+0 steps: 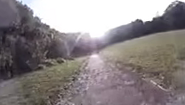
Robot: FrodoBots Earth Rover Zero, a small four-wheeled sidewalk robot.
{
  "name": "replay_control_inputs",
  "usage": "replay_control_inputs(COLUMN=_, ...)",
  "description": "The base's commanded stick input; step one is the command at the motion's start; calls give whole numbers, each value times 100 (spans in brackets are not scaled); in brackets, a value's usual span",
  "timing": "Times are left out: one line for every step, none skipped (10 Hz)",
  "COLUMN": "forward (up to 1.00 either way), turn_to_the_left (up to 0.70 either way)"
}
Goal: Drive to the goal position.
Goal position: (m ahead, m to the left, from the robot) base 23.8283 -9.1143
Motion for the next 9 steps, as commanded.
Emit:
replay_control_inputs(forward=50, turn_to_the_left=0)
replay_control_inputs(forward=50, turn_to_the_left=-2)
replay_control_inputs(forward=50, turn_to_the_left=-7)
replay_control_inputs(forward=50, turn_to_the_left=-29)
replay_control_inputs(forward=50, turn_to_the_left=-49)
replay_control_inputs(forward=50, turn_to_the_left=-49)
replay_control_inputs(forward=50, turn_to_the_left=-29)
replay_control_inputs(forward=50, turn_to_the_left=-1)
replay_control_inputs(forward=50, turn_to_the_left=0)
